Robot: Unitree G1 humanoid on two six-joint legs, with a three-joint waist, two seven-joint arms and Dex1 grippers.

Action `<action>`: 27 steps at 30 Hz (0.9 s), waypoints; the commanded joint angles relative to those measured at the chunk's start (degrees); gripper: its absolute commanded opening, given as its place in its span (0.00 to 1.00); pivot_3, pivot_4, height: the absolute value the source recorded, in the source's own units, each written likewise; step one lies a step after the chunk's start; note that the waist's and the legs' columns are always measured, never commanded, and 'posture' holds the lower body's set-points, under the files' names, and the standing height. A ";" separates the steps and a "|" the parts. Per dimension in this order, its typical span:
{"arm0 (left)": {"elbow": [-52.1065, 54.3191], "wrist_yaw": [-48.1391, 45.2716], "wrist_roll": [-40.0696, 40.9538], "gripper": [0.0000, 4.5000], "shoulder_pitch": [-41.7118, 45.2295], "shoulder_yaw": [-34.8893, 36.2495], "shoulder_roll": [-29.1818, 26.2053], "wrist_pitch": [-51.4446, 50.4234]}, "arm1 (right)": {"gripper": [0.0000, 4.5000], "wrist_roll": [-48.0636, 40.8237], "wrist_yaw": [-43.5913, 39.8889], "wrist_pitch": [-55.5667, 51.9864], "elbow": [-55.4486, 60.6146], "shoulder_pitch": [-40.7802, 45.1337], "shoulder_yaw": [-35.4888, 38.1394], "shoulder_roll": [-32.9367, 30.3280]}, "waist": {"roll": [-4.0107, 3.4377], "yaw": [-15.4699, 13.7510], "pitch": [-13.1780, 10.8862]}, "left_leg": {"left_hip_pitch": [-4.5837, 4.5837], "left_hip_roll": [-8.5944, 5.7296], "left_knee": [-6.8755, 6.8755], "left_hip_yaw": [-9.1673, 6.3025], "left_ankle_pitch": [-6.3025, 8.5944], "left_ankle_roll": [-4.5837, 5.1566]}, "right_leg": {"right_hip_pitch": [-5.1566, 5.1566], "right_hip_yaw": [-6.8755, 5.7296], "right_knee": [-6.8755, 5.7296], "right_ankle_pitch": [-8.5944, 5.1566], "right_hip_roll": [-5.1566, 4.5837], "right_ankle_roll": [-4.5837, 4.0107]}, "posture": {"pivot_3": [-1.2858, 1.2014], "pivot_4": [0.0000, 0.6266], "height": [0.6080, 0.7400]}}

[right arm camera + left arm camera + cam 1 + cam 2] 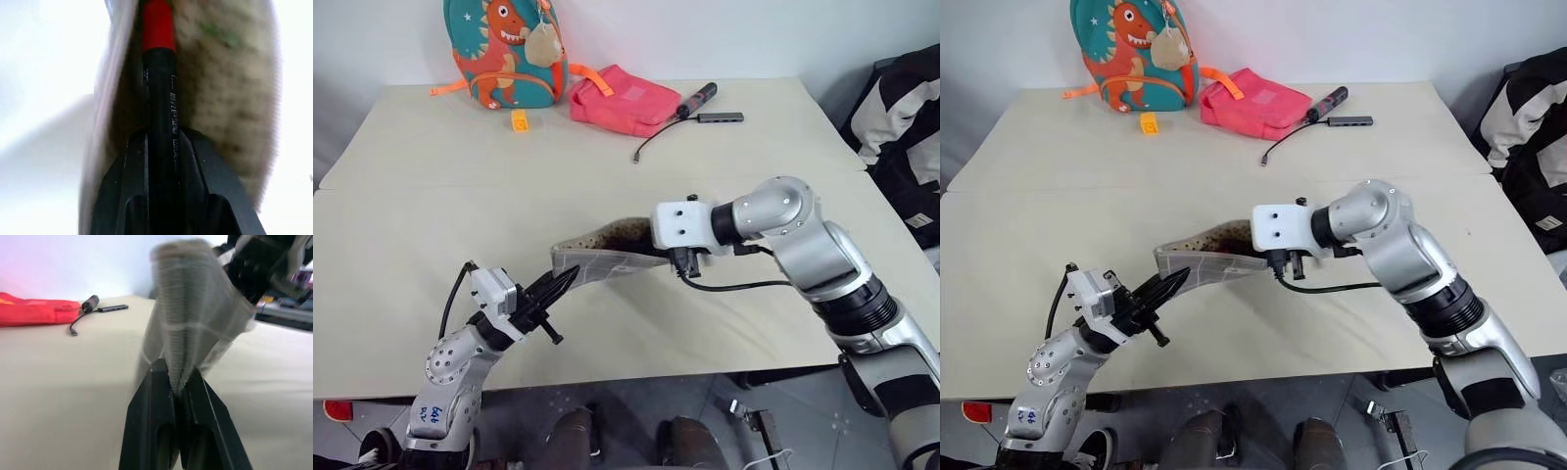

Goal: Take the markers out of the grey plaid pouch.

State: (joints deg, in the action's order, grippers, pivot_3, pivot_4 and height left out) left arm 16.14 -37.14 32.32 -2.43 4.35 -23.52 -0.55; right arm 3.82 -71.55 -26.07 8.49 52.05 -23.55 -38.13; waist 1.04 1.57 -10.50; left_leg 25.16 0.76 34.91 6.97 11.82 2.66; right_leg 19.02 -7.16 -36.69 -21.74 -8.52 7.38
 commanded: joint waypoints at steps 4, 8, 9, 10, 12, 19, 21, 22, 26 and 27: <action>1.61 -0.91 3.79 0.00 0.40 3.34 0.27 -2.58 | 0.12 -9.04 -2.12 -5.08 2.73 1.17 8.71 -1.94 | 0.00 -0.01 0.00 | -0.02 0.03 0.01 -0.11 0.01 -0.01 | -0.16 0.04 0.21 0.00 0.00 0.00 | 0.52 0.24 1.00; 0.34 -1.89 0.55 0.00 -0.11 2.73 0.59 -0.35 | 0.12 -15.00 -1.74 -10.59 5.14 2.17 11.99 -1.16 | -0.01 -0.10 -0.01 | -0.03 0.03 0.04 -0.17 0.06 -0.02 | -0.23 0.11 0.29 0.00 -0.01 0.00 | 0.52 0.24 1.00; 0.36 -1.84 -0.39 0.00 -0.11 2.37 0.84 0.34 | 0.12 -16.05 -1.52 -11.39 5.99 2.07 12.15 -0.97 | -0.01 -0.06 -0.01 | -0.03 0.03 0.04 -0.17 0.07 -0.03 | -0.23 0.13 0.30 0.00 -0.01 0.00 | 0.52 0.24 1.00; 0.38 -1.83 -1.03 0.00 -0.09 2.16 1.06 0.80 | 0.12 -16.68 -1.27 -11.82 6.55 1.96 12.10 -0.97 | -0.01 -0.07 -0.01 | -0.03 0.03 0.04 -0.17 0.08 -0.03 | -0.23 0.14 0.31 0.00 0.00 0.00 | 0.52 0.24 1.00; 0.05 -1.89 -1.68 0.00 -0.16 2.09 1.52 1.17 | 0.12 -19.48 -0.54 -13.77 7.22 2.30 13.72 -0.40 | -0.01 -0.08 -0.01 | -0.03 0.03 0.04 -0.20 0.08 -0.04 | -0.24 0.19 0.33 0.00 -0.01 0.00 | 0.52 0.24 1.00; -0.57 -2.38 -4.49 0.00 0.40 1.59 1.88 2.63 | 0.12 -29.81 5.50 -20.97 8.25 4.44 19.58 4.61 | -0.03 -0.17 -0.02 | -0.02 0.04 0.02 -0.26 0.13 -0.06 | -0.27 0.23 0.39 0.00 -0.01 0.00 | 0.52 0.24 1.00; -0.42 -2.43 -4.96 0.00 0.27 1.46 2.00 2.88 | 0.12 -29.93 7.26 -21.11 7.81 3.83 19.99 4.25 | -0.03 -0.16 -0.02 | -0.02 0.03 0.03 -0.25 0.17 -0.04 | -0.33 0.23 0.50 0.00 -0.01 0.00 | 0.52 0.24 1.00; -0.42 -2.43 -4.93 0.00 0.03 1.70 2.02 2.93 | 0.12 -28.08 6.94 -19.50 7.15 2.96 19.35 1.79 | -0.03 -0.16 -0.02 | -0.01 0.03 0.03 -0.25 0.18 -0.03 | -0.33 0.23 0.52 0.00 -0.01 0.00 | 0.52 0.24 1.00; -0.60 -2.77 -4.84 0.00 -1.04 2.66 1.93 3.32 | 0.12 -23.92 6.70 -15.61 3.45 0.45 19.23 -5.88 | -0.03 -0.66 -0.02 | 0.00 0.01 0.06 -0.23 0.22 0.04 | -0.37 0.22 0.63 0.02 -0.01 0.04 | 0.52 0.24 1.00; -0.59 -2.97 -4.90 0.00 -1.38 2.85 1.84 3.50 | 0.12 -21.31 6.48 -13.22 1.53 -1.27 18.92 -9.41 | -0.03 -0.85 -0.02 | 0.00 0.01 0.06 -0.18 0.23 0.05 | -0.37 0.23 0.68 0.03 -0.01 0.05 | 0.52 0.24 1.00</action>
State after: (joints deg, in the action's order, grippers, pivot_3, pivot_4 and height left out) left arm 14.76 -39.59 27.27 -3.07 6.25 -21.38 1.77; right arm -20.21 -65.12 -42.15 11.27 51.39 -6.19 -44.90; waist 1.01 0.73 -10.51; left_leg 25.16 0.77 34.97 6.81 12.05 2.71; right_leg 18.64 -6.94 -35.99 -21.71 -8.53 7.44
